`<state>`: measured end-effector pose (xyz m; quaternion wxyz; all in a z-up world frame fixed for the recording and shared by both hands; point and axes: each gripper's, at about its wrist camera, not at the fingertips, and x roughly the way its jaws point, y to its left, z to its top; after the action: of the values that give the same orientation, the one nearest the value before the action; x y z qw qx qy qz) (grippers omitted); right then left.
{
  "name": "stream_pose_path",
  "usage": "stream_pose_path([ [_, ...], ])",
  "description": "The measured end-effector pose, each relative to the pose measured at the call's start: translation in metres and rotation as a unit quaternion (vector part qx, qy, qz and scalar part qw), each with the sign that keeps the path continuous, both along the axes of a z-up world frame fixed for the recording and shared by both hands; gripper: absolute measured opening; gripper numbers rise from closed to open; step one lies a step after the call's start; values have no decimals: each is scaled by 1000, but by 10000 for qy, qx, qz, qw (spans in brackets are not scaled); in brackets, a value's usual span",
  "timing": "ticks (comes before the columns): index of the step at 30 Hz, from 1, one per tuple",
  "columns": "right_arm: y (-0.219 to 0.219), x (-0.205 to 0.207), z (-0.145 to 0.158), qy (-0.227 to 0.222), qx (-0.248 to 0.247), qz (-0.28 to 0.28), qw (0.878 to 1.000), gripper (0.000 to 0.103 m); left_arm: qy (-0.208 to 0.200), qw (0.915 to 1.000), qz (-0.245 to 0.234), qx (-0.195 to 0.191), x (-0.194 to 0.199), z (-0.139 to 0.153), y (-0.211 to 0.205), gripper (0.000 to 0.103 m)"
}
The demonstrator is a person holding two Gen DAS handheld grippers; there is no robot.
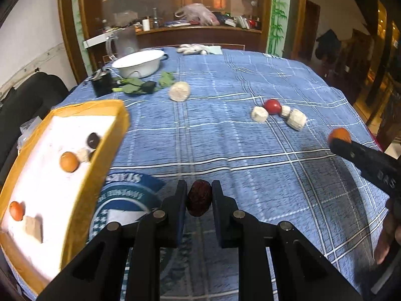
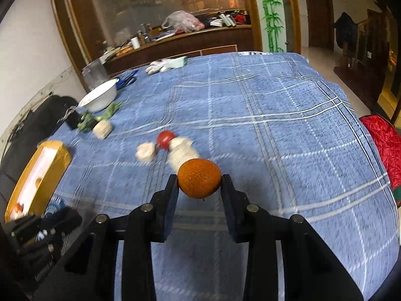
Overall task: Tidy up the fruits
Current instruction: 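Carry the plum in the left tool and the orange in the right tool over the tray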
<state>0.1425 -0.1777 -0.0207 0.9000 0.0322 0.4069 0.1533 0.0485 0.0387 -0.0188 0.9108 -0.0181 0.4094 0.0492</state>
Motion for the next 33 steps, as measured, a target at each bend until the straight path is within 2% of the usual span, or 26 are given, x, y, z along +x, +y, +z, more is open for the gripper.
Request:
stream_pose_path([
  [11, 29, -62, 18, -147, -87, 262, 9995, 36, -140, 9993, 343, -111, -27, 7, 32, 18],
  [26, 72, -87, 29, -280, -177, 726, 9968, 36, -189, 9943, 1048, 23, -52, 18, 84, 18],
  [33, 101, -91, 36, -370, -119, 1091, 9933, 36, -217, 9883, 1506, 99, -64, 24, 124, 18],
])
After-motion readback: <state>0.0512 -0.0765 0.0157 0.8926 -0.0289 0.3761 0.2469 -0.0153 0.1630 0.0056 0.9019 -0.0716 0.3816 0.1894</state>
